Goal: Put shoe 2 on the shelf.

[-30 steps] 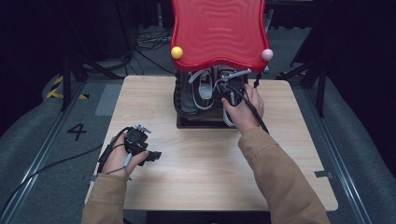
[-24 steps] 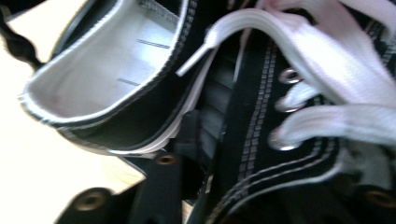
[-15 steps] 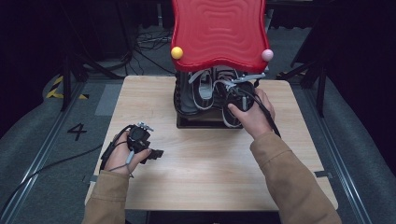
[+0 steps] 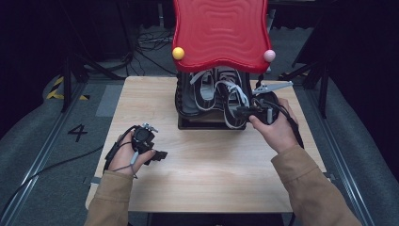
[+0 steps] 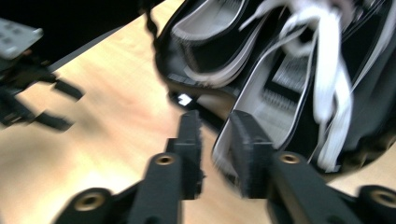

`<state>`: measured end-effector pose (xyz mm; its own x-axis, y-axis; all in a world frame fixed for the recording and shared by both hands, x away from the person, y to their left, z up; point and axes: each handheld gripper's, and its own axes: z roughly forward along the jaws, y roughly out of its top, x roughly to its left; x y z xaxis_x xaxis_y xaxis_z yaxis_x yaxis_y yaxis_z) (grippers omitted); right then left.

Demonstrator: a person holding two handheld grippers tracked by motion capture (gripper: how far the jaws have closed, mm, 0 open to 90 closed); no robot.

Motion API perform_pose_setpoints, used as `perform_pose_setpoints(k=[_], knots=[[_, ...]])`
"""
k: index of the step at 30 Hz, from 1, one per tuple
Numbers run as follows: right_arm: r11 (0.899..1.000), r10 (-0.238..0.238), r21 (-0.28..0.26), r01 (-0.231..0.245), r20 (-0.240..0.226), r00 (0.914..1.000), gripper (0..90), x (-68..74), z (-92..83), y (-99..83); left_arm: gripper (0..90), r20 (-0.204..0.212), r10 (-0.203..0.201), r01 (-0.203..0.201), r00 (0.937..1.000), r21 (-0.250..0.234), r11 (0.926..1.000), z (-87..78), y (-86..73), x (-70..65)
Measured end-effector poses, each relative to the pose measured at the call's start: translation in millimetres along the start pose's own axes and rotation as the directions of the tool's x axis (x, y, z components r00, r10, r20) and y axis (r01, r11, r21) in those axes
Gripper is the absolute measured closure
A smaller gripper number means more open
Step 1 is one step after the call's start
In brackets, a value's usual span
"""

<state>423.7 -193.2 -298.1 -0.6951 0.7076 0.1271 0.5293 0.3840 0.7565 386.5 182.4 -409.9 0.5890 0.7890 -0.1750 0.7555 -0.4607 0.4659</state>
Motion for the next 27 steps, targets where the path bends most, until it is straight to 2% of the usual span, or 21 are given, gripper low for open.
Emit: perform_pose_setpoints(k=[2,5,13,16,22,25,27], knots=[[0.999,0.007,0.035,-0.006,-0.023,0.9997,84.3,0.7,-4.2,-4.8,30.5,-0.001,0.0,0.0,1.0,0.001,1.0,0.0,-0.7,0.1],[0.997,-0.005,0.079,0.008,-0.037,0.9993,89.6,0.9,-6.2,-14.3,30.5,-0.002,-0.004,0.004,1.0,0.001,1.0,-0.6,-1.8,-0.2],[0.983,-0.014,0.184,0.026,-0.066,0.9977,90.0,-6.8,11.1,-41.4,30.5,-0.003,-0.003,0.003,1.0,0.002,1.0,-0.3,-3.0,-0.2],[0.977,-0.011,0.21,0.026,-0.076,0.9971,90.0,-11.4,20.2,-48.1,30.5,-0.002,-0.007,0.007,1.0,0.005,1.0,0.2,-3.3,-0.1],[0.967,-0.019,0.252,0.034,-0.063,0.9978,90.0,-18.7,38.4,-51.8,30.5,0.0,-0.006,0.006,1.0,0.007,1.0,0.9,-3.6,0.1],[0.967,-0.01,0.255,0.024,-0.056,0.9984,90.0,-21.9,44.9,-52.7,30.5,0.001,-0.007,0.007,1.0,0.006,1.0,0.8,-4.1,0.4],[0.971,0.002,0.239,0.011,-0.051,0.9987,90.0,-22.1,46.8,-53.6,30.5,0.002,-0.006,0.006,1.0,0.008,1.0,1.5,-4.4,-0.2]])
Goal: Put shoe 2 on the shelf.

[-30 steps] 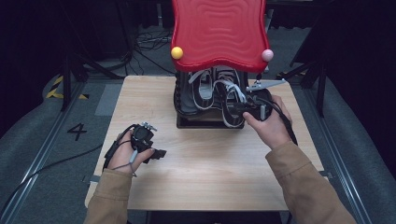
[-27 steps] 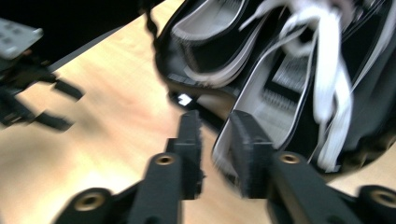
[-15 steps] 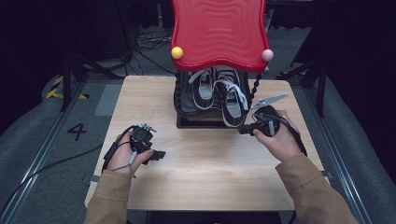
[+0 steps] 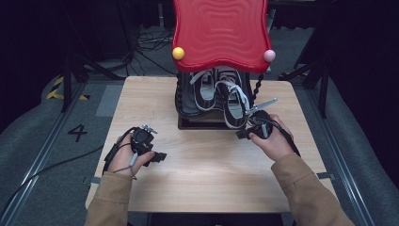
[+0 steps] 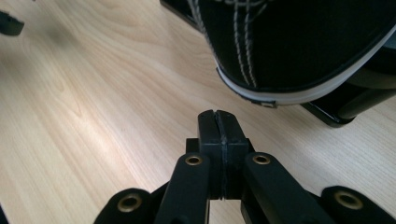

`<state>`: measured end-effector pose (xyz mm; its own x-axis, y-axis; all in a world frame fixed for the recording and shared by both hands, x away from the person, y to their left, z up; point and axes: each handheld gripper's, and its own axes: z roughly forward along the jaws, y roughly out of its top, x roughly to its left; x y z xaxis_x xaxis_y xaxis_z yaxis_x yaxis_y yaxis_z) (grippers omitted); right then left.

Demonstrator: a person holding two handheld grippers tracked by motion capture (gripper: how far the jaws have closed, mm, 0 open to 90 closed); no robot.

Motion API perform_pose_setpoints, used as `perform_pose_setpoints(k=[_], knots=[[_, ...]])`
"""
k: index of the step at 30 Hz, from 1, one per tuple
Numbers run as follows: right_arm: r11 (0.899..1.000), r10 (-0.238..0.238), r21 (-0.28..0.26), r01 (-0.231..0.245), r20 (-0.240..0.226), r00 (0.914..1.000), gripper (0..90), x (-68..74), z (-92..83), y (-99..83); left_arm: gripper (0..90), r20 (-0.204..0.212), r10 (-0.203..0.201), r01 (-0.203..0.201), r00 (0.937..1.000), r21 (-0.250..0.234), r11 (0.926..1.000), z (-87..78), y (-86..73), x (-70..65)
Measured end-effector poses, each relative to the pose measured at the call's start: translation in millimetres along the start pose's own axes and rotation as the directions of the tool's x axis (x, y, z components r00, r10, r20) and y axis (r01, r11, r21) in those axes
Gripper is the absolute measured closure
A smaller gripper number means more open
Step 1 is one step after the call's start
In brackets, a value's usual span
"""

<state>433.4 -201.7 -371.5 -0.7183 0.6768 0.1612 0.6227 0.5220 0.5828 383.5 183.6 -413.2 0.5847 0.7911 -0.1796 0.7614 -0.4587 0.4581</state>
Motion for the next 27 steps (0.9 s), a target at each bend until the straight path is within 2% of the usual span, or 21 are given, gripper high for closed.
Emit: perform_pose_setpoints(k=[4,7,11,15,19,23,27], knots=[[0.999,0.027,-0.043,-0.026,0.024,0.9993,90.0,-1.4,1.2,1.8,30.5,0.003,0.009,-0.009,1.0,0.005,0.9999,0.6,0.0,-1.0],[0.997,0.042,-0.064,-0.041,0.015,0.999,90.0,-1.8,1.3,0.7,30.5,0.004,0.01,-0.01,0.9999,0.001,0.9999,-0.3,-0.1,-0.7],[0.987,0.094,-0.13,-0.095,-0.015,0.9955,90.0,-3.5,1.9,-3.5,30.5,0.002,0.005,-0.005,1.0,0.001,1.0,-0.2,-0.3,0.0],[0.981,0.1,-0.166,-0.101,-0.012,0.9949,90.0,0.5,0.7,-1.5,30.5,0.004,0.009,-0.009,1.0,0.006,0.9999,1.1,0.6,-1.3],[0.979,0.121,-0.169,-0.114,0.033,0.9921,90.0,4.0,3.3,1.7,30.5,0.004,0.015,-0.015,0.9999,0.011,0.9998,2.8,1.3,-2.2],[0.977,0.136,-0.173,-0.127,0.037,0.9901,90.0,3.2,9.4,1.0,30.5,0.006,0.018,-0.018,0.9998,0.014,0.9997,3.8,1.9,-2.4],[0.975,0.134,-0.187,-0.121,0.058,0.9892,90.0,5.6,12.4,5.1,30.5,0.003,0.018,-0.018,0.9998,0.014,0.9997,5.2,2.6,-2.8]])
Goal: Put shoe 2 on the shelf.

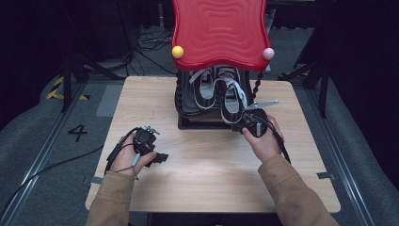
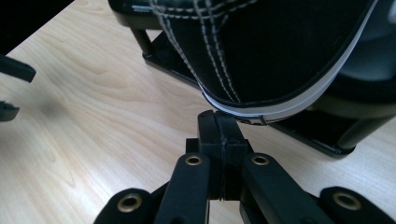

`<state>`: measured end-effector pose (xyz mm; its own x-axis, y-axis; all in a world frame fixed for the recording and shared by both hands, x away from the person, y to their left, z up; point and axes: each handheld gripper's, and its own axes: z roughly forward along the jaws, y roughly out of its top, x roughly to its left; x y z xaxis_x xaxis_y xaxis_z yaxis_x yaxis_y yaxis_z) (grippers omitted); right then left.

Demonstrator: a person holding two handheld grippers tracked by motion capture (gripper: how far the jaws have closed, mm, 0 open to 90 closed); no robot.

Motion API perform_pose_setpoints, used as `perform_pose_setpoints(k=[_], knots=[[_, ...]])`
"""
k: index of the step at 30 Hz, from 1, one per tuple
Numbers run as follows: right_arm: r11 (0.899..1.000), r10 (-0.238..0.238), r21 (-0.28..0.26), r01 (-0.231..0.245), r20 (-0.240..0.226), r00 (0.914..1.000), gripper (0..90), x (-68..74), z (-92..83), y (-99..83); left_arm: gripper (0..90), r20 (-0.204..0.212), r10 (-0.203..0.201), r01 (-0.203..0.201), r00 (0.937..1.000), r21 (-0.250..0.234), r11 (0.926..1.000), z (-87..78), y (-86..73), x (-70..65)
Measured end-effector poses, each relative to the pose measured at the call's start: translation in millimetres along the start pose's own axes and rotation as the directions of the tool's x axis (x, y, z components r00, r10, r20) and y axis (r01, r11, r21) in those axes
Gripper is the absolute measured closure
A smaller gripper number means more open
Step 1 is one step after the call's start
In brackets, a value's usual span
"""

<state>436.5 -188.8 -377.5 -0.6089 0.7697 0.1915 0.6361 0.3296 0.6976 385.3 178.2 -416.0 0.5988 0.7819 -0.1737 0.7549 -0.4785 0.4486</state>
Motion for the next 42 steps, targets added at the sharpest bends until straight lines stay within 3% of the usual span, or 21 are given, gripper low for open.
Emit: perform_pose_setpoints(k=[13,15,18,21,23,25,27,28,29,32,34,42], knots=[[0.999,-0.005,-0.037,0.007,0.052,0.9987,90.0,11.1,17.7,20.6,30.5,0.003,-0.003,0.003,1.0,-0.007,1.0,-2.9,-2.3,1.3],[0.998,-0.02,-0.063,0.027,0.111,0.9937,90.0,12.1,17.4,24.9,30.4,0.002,-0.005,0.005,1.0,-0.009,0.9999,-3.6,-3.1,1.7],[0.999,0.011,-0.052,-0.007,0.073,0.9973,90.0,7.4,19.2,33.8,30.5,-0.001,-0.009,0.009,1.0,-0.011,0.9999,-4.6,-4.6,2.8],[0.999,-0.029,-0.011,0.031,0.114,0.9931,90.0,11.6,26.0,39.4,30.4,-0.002,-0.01,0.01,0.9999,-0.012,0.9999,-6.0,-6.1,3.3],[0.999,-0.023,-0.029,0.027,0.12,0.9925,90.0,8.7,26.0,40.2,30.5,-0.006,-0.011,0.011,0.9999,-0.013,0.9999,-6.7,-7.2,3.3],[0.998,-0.012,-0.055,0.023,0.187,0.9823,90.0,3.8,24.9,42.0,30.5,-0.005,-0.016,0.016,0.9999,-0.014,0.9998,-7.7,-8.6,2.8],[0.999,0.01,-0.048,-0.004,0.144,0.9895,90.0,-3.3,25.3,45.6,30.4,-0.003,-0.016,0.016,0.9999,-0.015,0.9997,-8.1,-9.2,3.2],[0.999,0.01,-0.048,-0.004,0.144,0.9895,90.0,-3.3,25.3,45.6,30.5,-0.003,-0.016,0.016,0.9999,-0.015,0.9997,-8.1,-9.2,3.2],[1.0,-0.021,-0.007,0.022,0.151,0.9883,90.0,-2.2,31.7,48.6,30.4,-0.006,-0.022,0.022,0.9997,-0.013,0.9997,-7.5,-10.2,4.4],[0.999,-0.045,0.002,0.045,0.146,0.9882,90.0,1.9,36.0,50.6,30.5,-0.006,-0.025,0.025,0.9997,-0.011,0.9996,-7.3,-11.1,5.6],[0.998,-0.07,0.018,0.068,0.176,0.9819,90.0,7.6,39.8,53.3,30.4,-0.007,-0.025,0.025,0.9997,-0.013,0.9996,-8.3,-11.7,5.3],[0.998,-0.052,0.029,0.048,0.137,0.9893,90.0,3.5,37.0,45.6,30.5,-0.005,-0.021,0.021,0.9998,-0.017,0.9996,-9.2,-11.4,4.5]])
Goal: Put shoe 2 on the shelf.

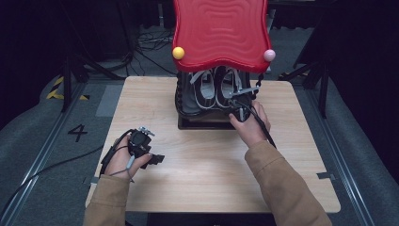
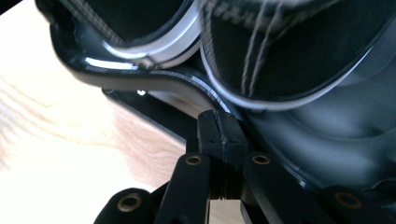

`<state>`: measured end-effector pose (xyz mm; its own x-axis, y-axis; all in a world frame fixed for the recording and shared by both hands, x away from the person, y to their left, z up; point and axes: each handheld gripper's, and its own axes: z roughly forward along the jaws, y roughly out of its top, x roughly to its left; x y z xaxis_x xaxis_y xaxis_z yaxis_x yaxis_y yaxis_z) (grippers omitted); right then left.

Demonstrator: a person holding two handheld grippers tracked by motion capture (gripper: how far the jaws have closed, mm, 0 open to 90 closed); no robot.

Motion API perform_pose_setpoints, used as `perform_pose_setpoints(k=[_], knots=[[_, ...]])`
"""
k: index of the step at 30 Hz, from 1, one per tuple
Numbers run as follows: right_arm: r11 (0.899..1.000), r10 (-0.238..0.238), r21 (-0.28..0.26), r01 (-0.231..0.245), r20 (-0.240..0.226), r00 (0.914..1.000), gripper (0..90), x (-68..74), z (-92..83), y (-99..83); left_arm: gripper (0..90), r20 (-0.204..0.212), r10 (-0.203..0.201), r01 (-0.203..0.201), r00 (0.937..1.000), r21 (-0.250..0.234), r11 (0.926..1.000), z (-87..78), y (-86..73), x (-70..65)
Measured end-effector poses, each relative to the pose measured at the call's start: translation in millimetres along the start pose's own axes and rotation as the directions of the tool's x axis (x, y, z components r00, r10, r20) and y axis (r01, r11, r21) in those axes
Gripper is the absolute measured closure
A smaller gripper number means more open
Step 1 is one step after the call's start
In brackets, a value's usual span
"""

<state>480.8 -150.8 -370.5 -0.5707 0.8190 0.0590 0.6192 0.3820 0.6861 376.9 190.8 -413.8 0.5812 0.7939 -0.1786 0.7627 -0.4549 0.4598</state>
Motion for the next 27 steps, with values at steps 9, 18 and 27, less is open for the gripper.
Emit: perform_pose_setpoints(k=[9,18,27], knots=[[0.999,-0.009,-0.034,0.008,-0.038,0.9992,85.4,-1.6,-20.6,-2.3,30.5,-0.001,0.002,-0.002,1.0,-0.001,1.0,-0.4,1.1,0.1],[0.999,-0.012,-0.042,0.008,-0.095,0.9954,76.2,-5.6,-50.3,-4.2,30.5,0.002,0.004,-0.004,1.0,-0.002,1.0,-0.2,1.3,-1.1],[0.999,-0.03,-0.049,0.024,-0.122,0.9921,61.6,-15.0,-73.6,-17.2,30.5,0.007,0.016,-0.016,0.9998,-0.003,0.9999,-1.1,1.8,-2.7]])
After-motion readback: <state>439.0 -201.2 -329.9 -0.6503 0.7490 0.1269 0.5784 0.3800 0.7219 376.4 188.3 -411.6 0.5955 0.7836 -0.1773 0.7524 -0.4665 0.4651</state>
